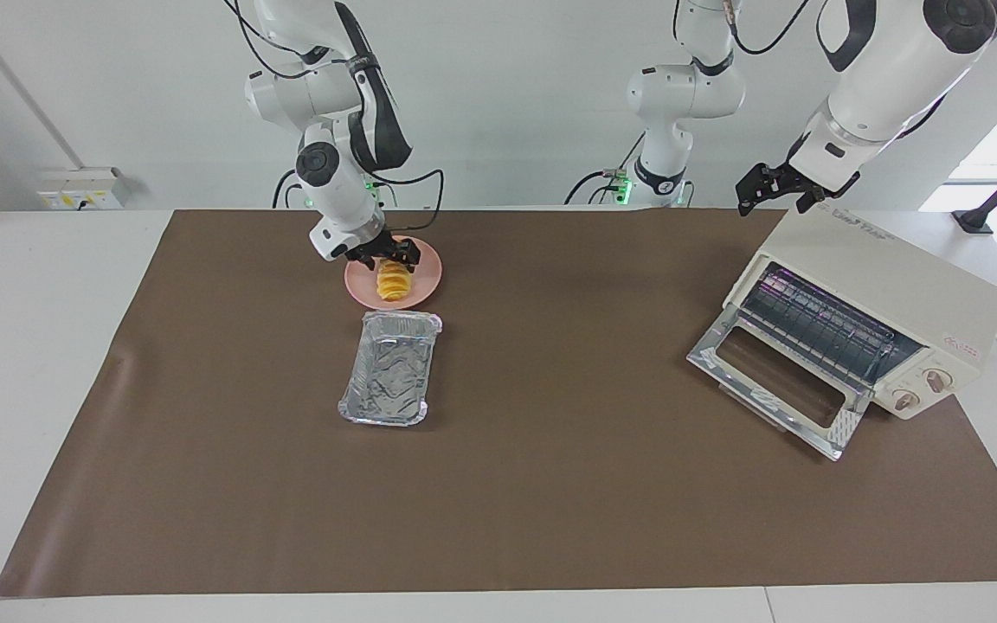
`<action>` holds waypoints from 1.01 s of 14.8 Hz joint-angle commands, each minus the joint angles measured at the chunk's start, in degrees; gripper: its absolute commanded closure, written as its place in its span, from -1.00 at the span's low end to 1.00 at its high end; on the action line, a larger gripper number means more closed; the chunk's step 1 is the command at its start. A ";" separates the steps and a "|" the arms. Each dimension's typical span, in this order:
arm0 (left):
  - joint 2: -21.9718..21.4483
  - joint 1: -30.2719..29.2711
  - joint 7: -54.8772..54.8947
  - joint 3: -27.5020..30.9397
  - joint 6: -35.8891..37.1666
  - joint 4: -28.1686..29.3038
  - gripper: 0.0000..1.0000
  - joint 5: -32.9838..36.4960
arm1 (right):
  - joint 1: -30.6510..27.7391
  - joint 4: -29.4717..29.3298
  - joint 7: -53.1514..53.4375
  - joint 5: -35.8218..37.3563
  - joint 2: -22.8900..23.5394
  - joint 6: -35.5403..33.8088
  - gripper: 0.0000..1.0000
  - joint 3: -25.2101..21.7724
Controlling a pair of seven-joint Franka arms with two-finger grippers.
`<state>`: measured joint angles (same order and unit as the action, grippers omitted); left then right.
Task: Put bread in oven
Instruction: 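Reach the right gripper down and grasp the bread rolls on the pink plate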
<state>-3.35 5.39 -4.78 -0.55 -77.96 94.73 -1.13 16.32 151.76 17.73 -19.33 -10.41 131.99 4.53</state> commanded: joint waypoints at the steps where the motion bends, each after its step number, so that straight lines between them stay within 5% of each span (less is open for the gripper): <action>1: -1.22 -0.56 0.30 -0.33 -0.96 1.07 -1.00 0.96 | 0.11 1.17 0.55 -1.33 -0.40 1.07 0.09 -0.13; 3: -1.22 -0.56 0.30 -0.33 -0.96 1.07 -1.00 0.96 | 0.02 0.82 0.55 -1.41 -0.31 0.29 0.86 -0.13; 4: -1.22 -0.56 0.30 -0.33 -0.96 1.07 -1.00 0.96 | -0.06 0.56 0.63 -1.41 -0.48 -0.33 1.00 -0.13; 10: -1.22 -0.56 0.30 -0.33 -0.96 1.07 -1.00 0.96 | -4.54 -11.37 -0.06 -1.15 -3.92 -17.97 1.00 -0.57; 15: -1.22 -0.56 0.30 -0.33 -0.96 1.07 -1.00 0.96 | -7.27 -28.77 -2.97 3.75 5.20 -18.63 1.00 -0.49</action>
<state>-3.35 5.40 -4.78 -0.55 -77.96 94.73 -1.13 9.57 130.66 16.25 -18.43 -12.10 113.25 3.71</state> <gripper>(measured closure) 0.000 0.863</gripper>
